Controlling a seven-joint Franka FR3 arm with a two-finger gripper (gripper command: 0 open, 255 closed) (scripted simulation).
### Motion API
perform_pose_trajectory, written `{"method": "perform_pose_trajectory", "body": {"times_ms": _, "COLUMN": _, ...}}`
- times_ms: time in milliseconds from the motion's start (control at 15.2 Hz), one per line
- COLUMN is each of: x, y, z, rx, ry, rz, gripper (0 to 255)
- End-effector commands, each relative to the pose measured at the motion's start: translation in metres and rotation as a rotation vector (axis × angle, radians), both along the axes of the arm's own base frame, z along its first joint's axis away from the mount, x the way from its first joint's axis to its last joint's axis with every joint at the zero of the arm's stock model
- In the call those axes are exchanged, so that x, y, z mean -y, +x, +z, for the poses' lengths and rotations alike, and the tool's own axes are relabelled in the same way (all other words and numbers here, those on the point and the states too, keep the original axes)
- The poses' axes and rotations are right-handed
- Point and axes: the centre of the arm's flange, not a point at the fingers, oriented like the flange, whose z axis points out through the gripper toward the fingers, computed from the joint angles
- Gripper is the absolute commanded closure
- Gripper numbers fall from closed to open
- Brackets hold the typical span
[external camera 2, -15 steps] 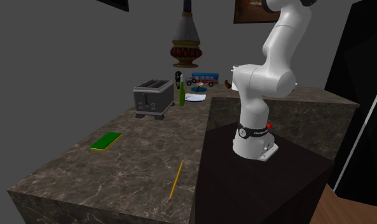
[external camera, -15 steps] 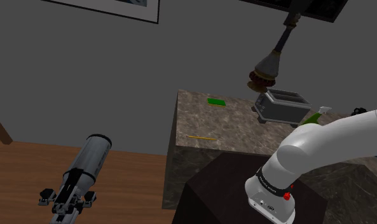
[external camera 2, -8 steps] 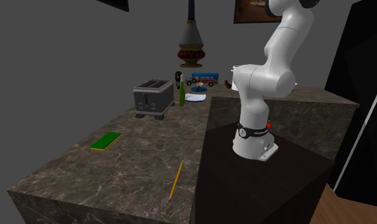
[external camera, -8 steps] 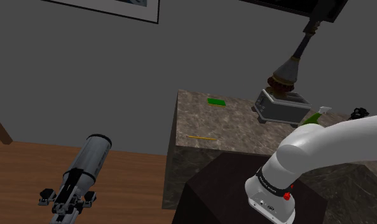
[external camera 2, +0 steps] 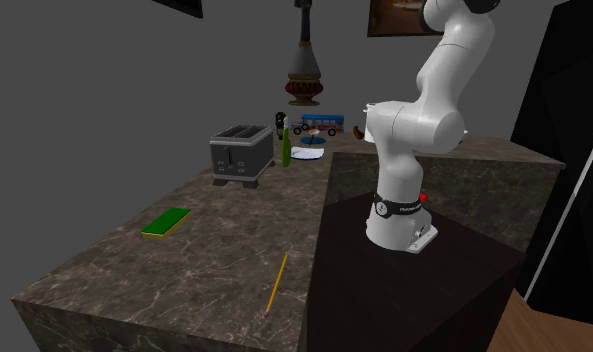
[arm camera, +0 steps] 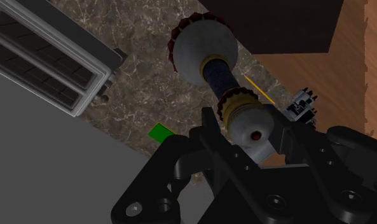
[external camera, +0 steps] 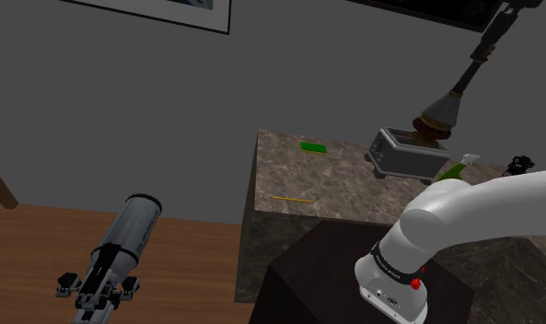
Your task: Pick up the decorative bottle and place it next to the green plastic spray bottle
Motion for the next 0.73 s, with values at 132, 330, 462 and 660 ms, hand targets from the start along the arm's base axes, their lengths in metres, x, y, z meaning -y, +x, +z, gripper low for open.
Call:
{"method": "perform_pose_trajectory", "body": {"times_ms": 132, "x": 0.042, "y": -0.035, "z": -0.007, "rx": 0.0, "ry": 0.0, "rz": 0.002, "gripper": 255}}
{"method": "perform_pose_trajectory", "body": {"times_ms": 330, "x": 0.073, "y": -0.06, "z": -0.011, "rx": 0.0, "ry": 0.0, "rz": 0.002, "gripper": 255}}
{"method": "perform_pose_trajectory", "body": {"times_ms": 462, "x": 0.093, "y": -0.076, "z": -0.014, "rx": 0.0, "ry": 0.0, "rz": 0.002, "gripper": 255}}
{"method": "perform_pose_trajectory", "body": {"times_ms": 660, "x": 0.124, "y": -0.101, "z": -0.018, "rx": 0.0, "ry": 0.0, "rz": 0.002, "gripper": 255}}
